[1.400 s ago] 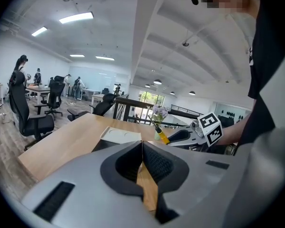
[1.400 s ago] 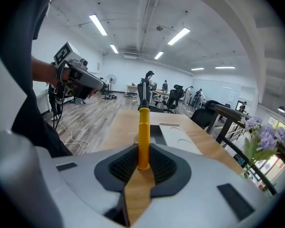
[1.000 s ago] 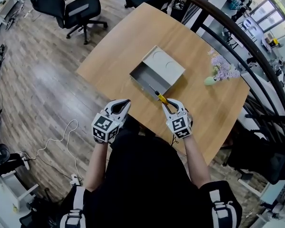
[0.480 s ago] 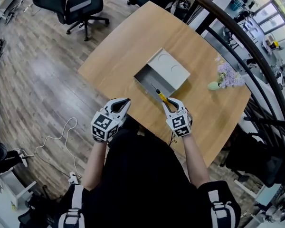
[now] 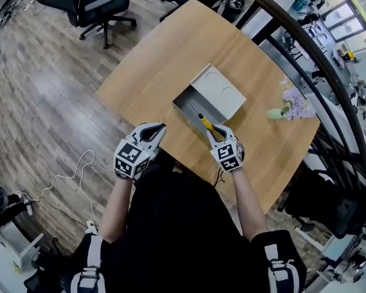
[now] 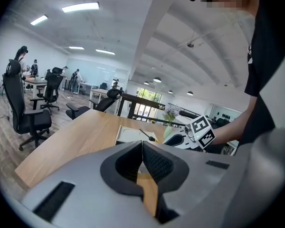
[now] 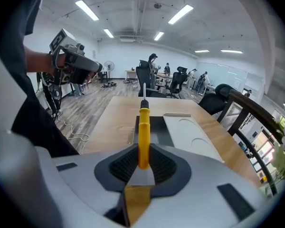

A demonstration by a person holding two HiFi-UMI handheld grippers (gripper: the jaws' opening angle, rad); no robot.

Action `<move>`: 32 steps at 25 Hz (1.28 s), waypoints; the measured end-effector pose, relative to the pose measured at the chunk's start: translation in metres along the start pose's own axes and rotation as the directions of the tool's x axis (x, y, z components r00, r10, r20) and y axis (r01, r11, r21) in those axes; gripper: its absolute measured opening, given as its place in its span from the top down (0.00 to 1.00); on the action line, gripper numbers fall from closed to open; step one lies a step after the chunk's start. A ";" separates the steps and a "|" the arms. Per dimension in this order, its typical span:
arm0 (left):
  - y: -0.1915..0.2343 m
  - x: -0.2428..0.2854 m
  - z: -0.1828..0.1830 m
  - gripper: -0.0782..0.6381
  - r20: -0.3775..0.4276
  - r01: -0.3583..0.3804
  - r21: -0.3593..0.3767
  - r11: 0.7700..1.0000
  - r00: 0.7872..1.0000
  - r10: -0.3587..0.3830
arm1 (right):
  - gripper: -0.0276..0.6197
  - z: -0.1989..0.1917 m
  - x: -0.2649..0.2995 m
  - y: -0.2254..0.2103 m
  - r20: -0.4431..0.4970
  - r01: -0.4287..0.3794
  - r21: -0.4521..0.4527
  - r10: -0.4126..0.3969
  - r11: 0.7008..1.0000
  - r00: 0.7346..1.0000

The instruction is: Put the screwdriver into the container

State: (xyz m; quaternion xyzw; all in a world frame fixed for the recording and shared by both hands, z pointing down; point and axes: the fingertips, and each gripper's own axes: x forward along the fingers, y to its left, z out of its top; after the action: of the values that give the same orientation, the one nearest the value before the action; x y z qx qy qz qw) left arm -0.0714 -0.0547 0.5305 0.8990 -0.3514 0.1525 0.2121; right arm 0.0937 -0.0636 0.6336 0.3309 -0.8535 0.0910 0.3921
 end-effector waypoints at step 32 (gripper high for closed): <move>0.063 0.022 0.005 0.86 -0.055 0.117 0.033 0.993 0.992 -0.116 | 0.83 -0.051 0.099 0.005 -0.422 -0.053 0.035 0.063 0.998 0.904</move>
State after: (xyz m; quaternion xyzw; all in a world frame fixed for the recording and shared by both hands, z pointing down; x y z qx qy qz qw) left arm -0.0995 -0.1112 0.5529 0.9173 -0.2897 0.1700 0.2137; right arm 0.0748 -0.0876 0.7412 0.2822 -0.7566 0.1817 0.5612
